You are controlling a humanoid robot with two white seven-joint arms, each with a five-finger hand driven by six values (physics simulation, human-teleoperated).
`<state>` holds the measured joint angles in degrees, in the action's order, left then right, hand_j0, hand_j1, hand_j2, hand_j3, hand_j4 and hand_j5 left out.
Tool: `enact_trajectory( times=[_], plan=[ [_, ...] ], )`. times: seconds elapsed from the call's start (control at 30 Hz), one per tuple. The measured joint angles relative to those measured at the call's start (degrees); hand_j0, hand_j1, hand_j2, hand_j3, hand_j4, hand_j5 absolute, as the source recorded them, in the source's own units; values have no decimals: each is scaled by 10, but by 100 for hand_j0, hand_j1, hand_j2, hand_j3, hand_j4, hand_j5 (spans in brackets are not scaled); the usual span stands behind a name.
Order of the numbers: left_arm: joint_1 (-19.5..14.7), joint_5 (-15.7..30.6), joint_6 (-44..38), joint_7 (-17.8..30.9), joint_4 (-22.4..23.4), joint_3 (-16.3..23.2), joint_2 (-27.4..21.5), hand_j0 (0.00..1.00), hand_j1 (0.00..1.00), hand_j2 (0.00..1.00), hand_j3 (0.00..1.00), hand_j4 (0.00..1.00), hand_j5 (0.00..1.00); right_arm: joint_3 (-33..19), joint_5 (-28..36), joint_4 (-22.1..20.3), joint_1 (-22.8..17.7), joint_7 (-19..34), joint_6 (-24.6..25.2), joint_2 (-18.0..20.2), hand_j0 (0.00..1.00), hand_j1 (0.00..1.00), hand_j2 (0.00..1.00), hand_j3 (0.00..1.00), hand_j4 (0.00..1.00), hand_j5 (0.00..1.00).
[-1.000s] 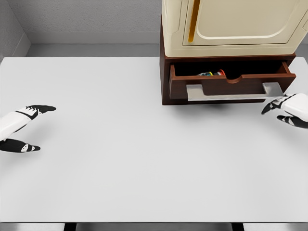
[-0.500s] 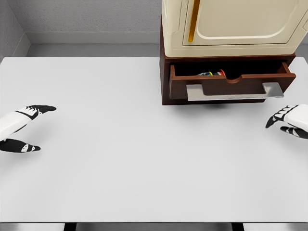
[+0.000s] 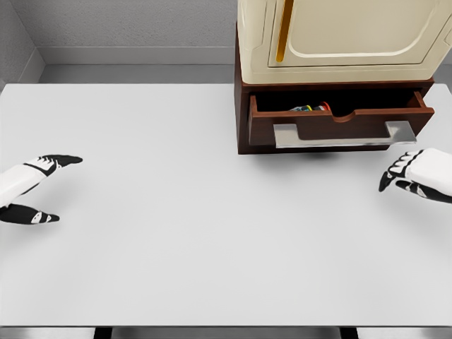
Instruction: Put the switch into the drawer with left arm, and close the drawer with right arm
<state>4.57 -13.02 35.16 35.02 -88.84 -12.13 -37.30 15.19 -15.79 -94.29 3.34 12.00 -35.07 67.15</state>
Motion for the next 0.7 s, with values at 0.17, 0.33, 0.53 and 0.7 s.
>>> enact_trajectory(
  times=[0.17, 0.33, 0.53, 0.7],
  plan=[
    [0, 0, 0, 0, 0, 0, 0, 100, 100, 100, 100, 100, 100, -18, -1, -13, 1, 5, -1, 3, 48, 48, 48, 48, 48, 48],
    [0, 0, 0, 0, 0, 0, 0, 100, 100, 100, 100, 100, 100, -23, -3, -11, 6, 4, 0, -2, 49, 49, 49, 49, 49, 49],
    [0, -1, 0, 0, 2, 0, 0, 100, 100, 100, 100, 100, 100, -28, -3, -11, 8, 4, 0, -5, 49, 49, 49, 49, 49, 49],
    [0, 0, 0, 0, 2, 0, 0, 100, 100, 100, 100, 100, 100, -38, -5, -10, 11, 9, 0, -18, 49, 49, 49, 49, 49, 49]
  ],
)
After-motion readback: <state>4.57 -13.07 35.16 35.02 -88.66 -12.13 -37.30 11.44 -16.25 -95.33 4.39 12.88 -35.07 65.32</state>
